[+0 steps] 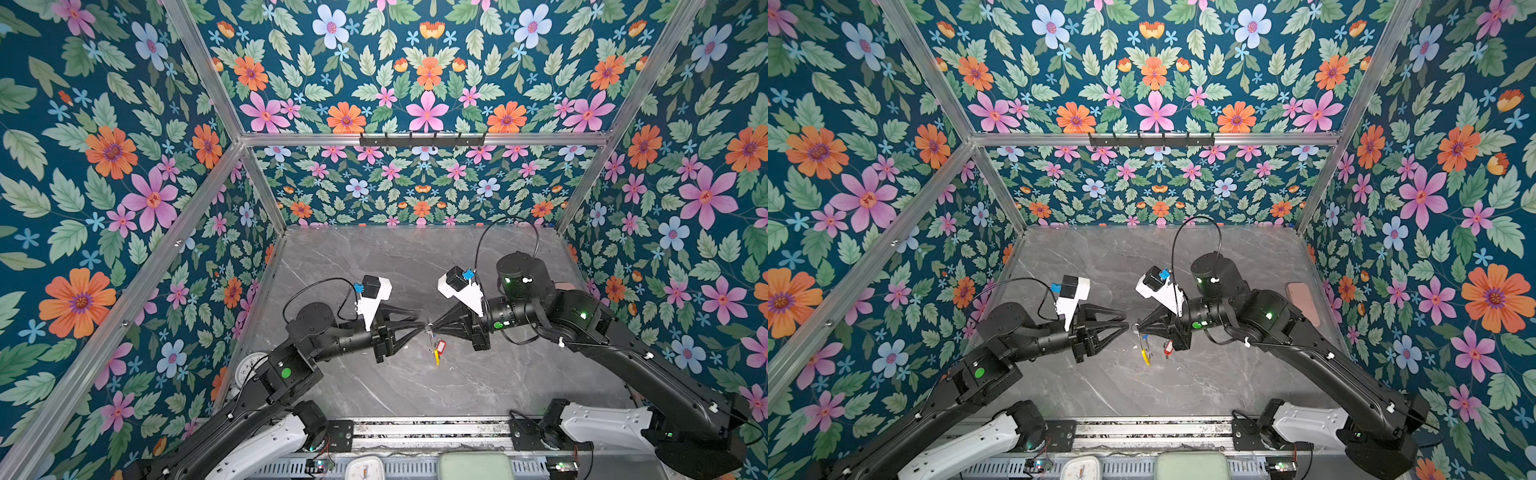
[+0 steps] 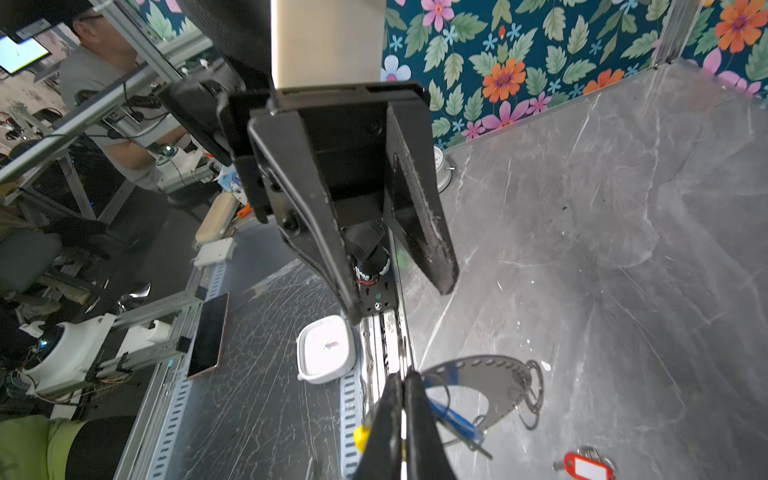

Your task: Remove the keys from the keyring

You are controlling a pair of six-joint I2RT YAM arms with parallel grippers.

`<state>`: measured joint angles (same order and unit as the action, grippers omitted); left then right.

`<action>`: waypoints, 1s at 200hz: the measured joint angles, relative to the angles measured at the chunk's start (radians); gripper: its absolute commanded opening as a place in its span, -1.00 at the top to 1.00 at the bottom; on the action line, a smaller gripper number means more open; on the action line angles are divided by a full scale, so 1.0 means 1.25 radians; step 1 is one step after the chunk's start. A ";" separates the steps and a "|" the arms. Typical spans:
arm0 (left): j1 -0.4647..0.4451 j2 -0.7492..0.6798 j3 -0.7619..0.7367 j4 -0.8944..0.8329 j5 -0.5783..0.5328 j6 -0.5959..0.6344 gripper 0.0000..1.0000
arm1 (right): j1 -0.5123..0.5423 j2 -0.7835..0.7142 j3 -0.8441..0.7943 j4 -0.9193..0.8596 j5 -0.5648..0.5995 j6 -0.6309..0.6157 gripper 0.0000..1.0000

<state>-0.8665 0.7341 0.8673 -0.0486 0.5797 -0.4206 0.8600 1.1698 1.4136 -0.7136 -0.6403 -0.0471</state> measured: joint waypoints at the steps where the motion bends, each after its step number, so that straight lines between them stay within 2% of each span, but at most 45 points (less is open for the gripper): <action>1: 0.000 0.001 0.001 -0.002 0.001 0.001 0.29 | 0.000 0.001 0.000 -0.001 0.000 -0.001 1.00; 44: 0.003 0.052 0.034 -0.068 0.054 0.014 0.44 | 0.000 0.015 0.021 -0.050 0.002 -0.031 1.00; 86: 0.009 0.066 0.043 -0.073 0.099 0.021 0.68 | -0.001 0.015 0.025 -0.060 0.014 -0.047 1.00; 177: 0.012 0.074 0.033 -0.070 0.121 0.020 0.69 | 0.000 0.022 0.025 -0.053 0.023 -0.048 1.00; 200: 0.012 0.074 0.031 -0.070 0.121 0.020 0.82 | 0.000 0.025 0.025 -0.052 0.020 -0.048 1.00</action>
<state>-0.8520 0.8265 0.9066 -0.1368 0.7307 -0.3958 0.8600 1.2011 1.4445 -0.7792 -0.6155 -0.1070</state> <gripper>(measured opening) 0.126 0.051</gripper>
